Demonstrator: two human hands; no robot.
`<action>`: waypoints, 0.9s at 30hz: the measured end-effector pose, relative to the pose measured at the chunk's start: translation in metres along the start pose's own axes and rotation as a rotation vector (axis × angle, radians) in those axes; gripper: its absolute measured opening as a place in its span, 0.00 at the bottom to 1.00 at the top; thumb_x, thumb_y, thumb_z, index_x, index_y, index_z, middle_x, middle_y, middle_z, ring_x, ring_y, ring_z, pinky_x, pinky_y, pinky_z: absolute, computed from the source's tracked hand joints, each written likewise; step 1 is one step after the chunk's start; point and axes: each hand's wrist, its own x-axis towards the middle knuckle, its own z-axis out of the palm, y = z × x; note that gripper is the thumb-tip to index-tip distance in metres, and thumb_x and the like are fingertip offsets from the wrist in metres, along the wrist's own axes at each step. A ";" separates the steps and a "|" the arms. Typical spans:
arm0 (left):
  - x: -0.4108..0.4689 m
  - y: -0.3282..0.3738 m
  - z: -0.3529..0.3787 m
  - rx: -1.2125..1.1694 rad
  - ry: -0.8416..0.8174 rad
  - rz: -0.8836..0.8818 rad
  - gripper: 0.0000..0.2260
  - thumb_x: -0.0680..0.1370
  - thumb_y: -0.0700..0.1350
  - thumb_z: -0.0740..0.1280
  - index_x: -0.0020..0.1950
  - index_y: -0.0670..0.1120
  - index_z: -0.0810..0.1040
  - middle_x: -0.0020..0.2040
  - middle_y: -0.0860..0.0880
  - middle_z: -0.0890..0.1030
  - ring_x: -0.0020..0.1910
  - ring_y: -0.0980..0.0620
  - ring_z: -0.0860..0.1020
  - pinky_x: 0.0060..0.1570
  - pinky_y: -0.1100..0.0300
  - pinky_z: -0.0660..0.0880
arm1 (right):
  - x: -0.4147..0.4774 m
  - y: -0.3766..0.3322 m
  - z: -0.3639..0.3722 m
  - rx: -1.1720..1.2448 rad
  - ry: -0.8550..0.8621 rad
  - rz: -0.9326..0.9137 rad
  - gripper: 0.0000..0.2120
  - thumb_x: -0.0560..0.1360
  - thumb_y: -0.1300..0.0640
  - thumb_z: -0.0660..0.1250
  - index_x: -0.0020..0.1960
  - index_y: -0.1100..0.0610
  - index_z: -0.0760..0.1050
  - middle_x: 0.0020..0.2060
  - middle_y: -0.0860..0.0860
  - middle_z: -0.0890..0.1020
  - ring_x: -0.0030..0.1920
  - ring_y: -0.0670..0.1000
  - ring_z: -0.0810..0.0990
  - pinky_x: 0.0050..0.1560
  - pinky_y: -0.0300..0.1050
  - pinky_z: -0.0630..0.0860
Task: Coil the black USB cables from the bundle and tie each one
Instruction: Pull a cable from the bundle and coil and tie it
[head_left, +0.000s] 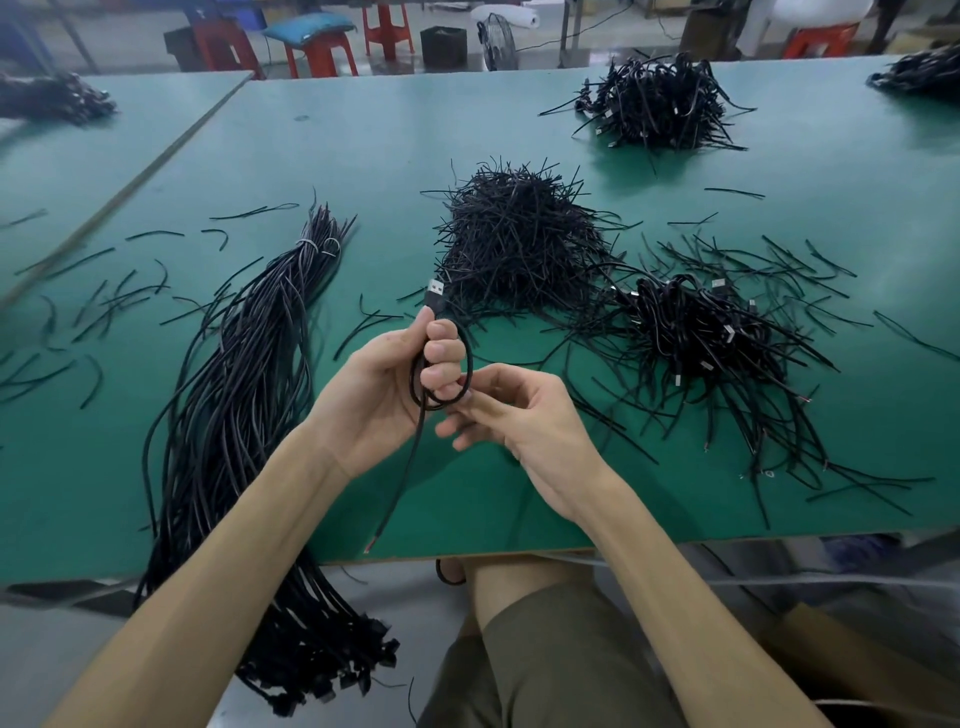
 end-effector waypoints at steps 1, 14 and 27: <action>0.000 0.001 0.000 0.010 -0.010 -0.016 0.17 0.87 0.48 0.52 0.46 0.45 0.76 0.36 0.53 0.73 0.28 0.58 0.73 0.35 0.64 0.76 | 0.000 -0.001 0.000 0.015 -0.006 0.008 0.07 0.79 0.67 0.67 0.54 0.70 0.79 0.43 0.59 0.85 0.39 0.55 0.86 0.40 0.42 0.81; 0.004 0.000 -0.005 0.524 0.115 -0.035 0.16 0.84 0.53 0.59 0.39 0.50 0.74 0.30 0.57 0.59 0.26 0.56 0.53 0.27 0.62 0.54 | 0.003 0.006 0.000 -0.248 0.103 -0.081 0.16 0.78 0.74 0.60 0.60 0.64 0.80 0.50 0.58 0.85 0.45 0.50 0.81 0.45 0.44 0.80; 0.000 -0.009 0.005 0.734 -0.051 -0.283 0.17 0.85 0.54 0.60 0.41 0.47 0.76 0.30 0.52 0.67 0.23 0.56 0.61 0.25 0.66 0.62 | 0.002 -0.002 -0.005 0.007 0.247 -0.120 0.07 0.76 0.54 0.70 0.47 0.55 0.85 0.44 0.52 0.85 0.49 0.48 0.81 0.61 0.46 0.76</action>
